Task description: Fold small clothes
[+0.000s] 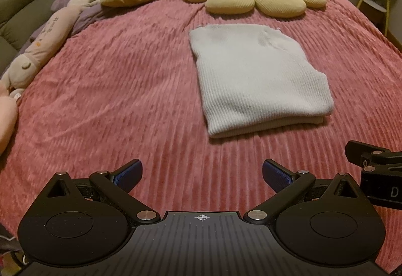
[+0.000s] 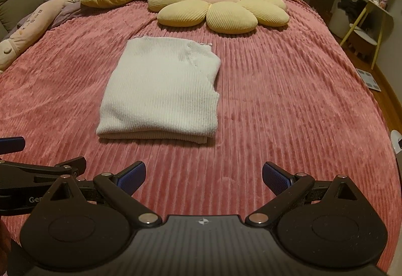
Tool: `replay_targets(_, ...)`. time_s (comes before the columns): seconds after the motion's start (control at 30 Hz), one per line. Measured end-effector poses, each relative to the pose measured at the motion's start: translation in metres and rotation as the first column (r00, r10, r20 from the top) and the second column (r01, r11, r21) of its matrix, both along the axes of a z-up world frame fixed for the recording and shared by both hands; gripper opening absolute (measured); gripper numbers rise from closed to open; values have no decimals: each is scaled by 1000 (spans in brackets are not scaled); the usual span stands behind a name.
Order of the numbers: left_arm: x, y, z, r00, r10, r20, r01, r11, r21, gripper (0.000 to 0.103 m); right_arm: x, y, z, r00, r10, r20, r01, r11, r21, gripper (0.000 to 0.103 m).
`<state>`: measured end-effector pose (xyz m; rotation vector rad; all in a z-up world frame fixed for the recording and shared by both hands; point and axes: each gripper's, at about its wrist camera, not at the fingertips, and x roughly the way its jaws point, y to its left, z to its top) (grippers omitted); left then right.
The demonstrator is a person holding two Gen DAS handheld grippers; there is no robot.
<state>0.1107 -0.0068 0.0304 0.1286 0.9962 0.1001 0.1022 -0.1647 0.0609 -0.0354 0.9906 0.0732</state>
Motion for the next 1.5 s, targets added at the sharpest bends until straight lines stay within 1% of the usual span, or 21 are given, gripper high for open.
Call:
replay_targets(0.6, 1, 2, -1, 1000, -1, -17, 0, 1000, -16, 103, 1, 0, 3, 1000, -2, -2, 2, 1000, 4, 99)
replay_targets(1.37, 1, 1, 0, 1000, -7, -16, 6, 999, -34, 103, 0, -2, 3, 1000, -5, 5, 5, 1000, 13, 99)
replay_targets(1.5, 0, 1, 0, 1000, -6, -12, 5, 1000, -26, 103, 0, -2, 3, 1000, -7, 7, 7, 1000, 13, 99)
